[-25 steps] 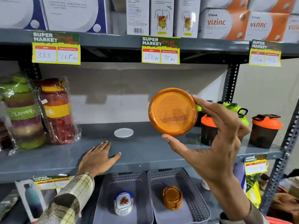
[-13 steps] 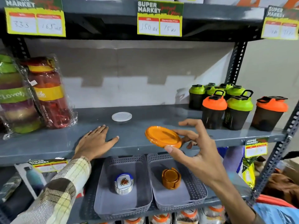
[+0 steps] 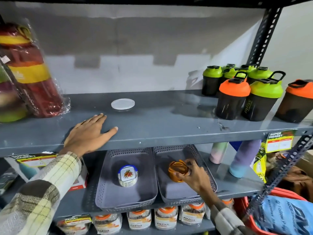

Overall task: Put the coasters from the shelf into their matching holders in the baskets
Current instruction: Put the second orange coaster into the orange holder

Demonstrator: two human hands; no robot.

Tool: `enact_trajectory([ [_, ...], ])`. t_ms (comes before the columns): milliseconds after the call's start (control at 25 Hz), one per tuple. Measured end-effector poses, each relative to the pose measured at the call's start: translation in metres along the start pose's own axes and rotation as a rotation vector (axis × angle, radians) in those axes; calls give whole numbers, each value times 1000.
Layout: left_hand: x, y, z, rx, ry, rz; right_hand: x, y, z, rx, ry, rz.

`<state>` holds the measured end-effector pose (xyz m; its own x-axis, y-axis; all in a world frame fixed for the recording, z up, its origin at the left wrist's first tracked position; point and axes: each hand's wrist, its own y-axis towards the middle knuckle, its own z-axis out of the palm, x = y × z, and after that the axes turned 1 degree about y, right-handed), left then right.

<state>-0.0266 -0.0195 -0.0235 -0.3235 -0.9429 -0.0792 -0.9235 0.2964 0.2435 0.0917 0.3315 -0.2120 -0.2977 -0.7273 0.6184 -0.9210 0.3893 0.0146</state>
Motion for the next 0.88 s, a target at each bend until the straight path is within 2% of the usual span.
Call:
enact_trajectory([
  [120,1,0,1,0,-5,-4,-10,22,19,38,-86,74],
  [280,0,-1,-1,-12,-9,-10,-16,40,32,7,-163,107],
  [880,-2,-1,-2,-25,15,-2,-35,56,59,56,-192,156],
])
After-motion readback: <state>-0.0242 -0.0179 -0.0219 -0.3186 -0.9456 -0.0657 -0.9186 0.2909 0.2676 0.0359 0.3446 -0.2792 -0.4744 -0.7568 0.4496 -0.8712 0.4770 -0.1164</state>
